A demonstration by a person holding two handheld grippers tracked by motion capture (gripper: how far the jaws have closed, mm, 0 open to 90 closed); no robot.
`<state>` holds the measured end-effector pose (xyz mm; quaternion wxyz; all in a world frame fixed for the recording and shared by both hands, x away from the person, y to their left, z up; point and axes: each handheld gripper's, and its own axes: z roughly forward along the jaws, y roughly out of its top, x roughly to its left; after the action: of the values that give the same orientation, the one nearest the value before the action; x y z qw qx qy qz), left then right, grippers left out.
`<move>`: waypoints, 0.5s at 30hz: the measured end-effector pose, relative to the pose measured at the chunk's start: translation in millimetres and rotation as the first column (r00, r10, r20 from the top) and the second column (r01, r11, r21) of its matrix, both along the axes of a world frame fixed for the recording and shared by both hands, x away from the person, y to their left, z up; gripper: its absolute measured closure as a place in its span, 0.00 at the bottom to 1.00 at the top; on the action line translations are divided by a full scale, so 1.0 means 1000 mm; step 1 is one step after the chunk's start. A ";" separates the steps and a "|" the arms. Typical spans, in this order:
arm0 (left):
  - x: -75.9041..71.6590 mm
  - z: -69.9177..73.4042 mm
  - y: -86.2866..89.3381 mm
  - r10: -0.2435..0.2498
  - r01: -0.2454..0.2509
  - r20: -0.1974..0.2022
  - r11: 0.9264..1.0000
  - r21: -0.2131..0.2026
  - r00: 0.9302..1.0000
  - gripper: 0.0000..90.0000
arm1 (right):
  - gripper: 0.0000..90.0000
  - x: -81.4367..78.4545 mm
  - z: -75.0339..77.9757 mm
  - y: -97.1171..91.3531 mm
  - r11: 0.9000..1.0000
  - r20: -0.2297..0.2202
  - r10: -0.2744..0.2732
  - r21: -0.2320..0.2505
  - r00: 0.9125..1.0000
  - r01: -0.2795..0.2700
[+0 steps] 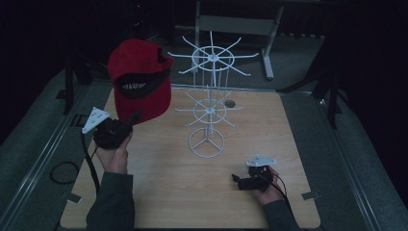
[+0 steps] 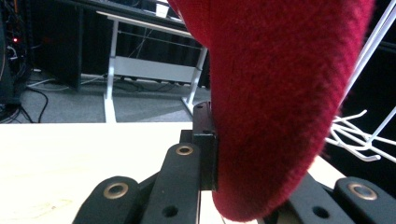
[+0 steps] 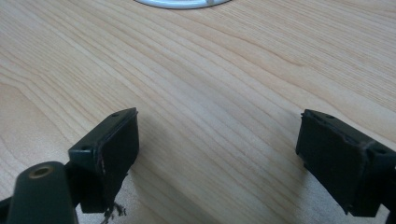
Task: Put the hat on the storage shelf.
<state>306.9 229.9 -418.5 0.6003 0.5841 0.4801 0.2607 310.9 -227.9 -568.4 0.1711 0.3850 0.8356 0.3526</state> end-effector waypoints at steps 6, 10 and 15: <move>0.000 0.005 0.000 -0.002 0.002 0.014 1.000 -0.004 1.000 0.95 | 0.15 0.000 0.000 0.000 1.000 0.000 0.000 0.000 1.000 0.000; -0.001 0.009 0.000 -0.004 0.004 0.023 1.000 -0.006 1.000 0.95 | 0.15 0.000 0.000 0.000 1.000 0.000 0.000 0.000 1.000 0.000; -0.003 0.013 0.000 -0.005 0.005 0.034 1.000 -0.015 0.999 0.95 | 0.15 0.000 0.000 0.000 1.000 0.000 0.000 0.000 1.000 0.000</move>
<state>304.4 230.3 -405.8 0.6132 0.5764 0.4704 0.2655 310.9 -227.9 -568.4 0.1712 0.3849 0.8356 0.3527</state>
